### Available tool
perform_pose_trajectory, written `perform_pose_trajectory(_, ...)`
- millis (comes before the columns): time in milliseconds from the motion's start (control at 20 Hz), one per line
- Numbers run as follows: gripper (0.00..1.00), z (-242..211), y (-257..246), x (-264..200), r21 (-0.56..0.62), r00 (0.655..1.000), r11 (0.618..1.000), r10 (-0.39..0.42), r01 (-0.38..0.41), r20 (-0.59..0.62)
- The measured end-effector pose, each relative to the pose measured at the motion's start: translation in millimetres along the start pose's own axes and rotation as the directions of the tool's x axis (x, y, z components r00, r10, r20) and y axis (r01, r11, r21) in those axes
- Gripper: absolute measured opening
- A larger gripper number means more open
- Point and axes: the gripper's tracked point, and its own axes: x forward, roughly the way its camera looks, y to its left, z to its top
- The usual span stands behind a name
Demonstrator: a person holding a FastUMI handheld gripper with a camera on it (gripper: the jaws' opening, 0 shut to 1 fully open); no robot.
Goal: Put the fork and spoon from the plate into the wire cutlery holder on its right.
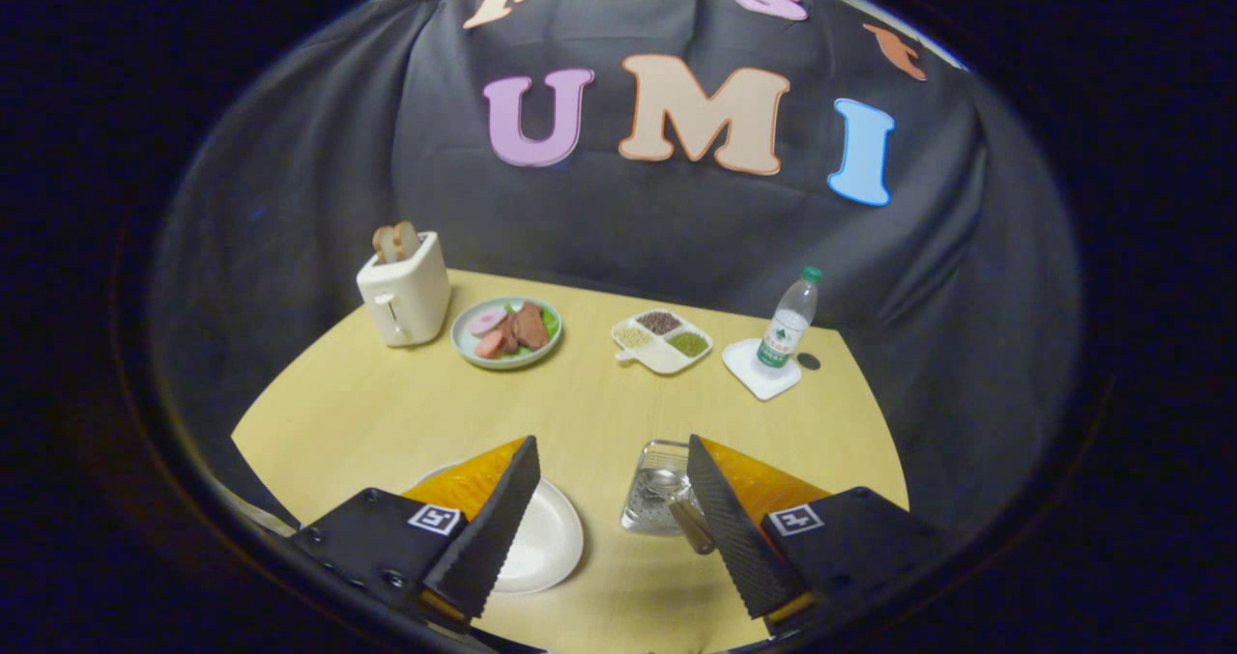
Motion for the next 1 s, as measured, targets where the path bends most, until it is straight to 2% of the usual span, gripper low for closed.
perform_pose_trajectory(250, 0.99, 30, 8, -28, 0.065, 0.984, 0.998, -0.033, 0.022, 0.173)
perform_pose_trajectory(550, 0.99, 62, 10, -55, 0.141, 0.922, 0.988, -0.110, 0.061, 0.371)
perform_pose_trajectory(750, 0.99, 70, 9, -63, 0.128, 0.895, 0.988, -0.133, 0.086, 0.427)
perform_pose_trajectory(1000, 0.99, 66, 5, -65, 0.176, 0.890, 0.981, -0.148, 0.078, 0.431)
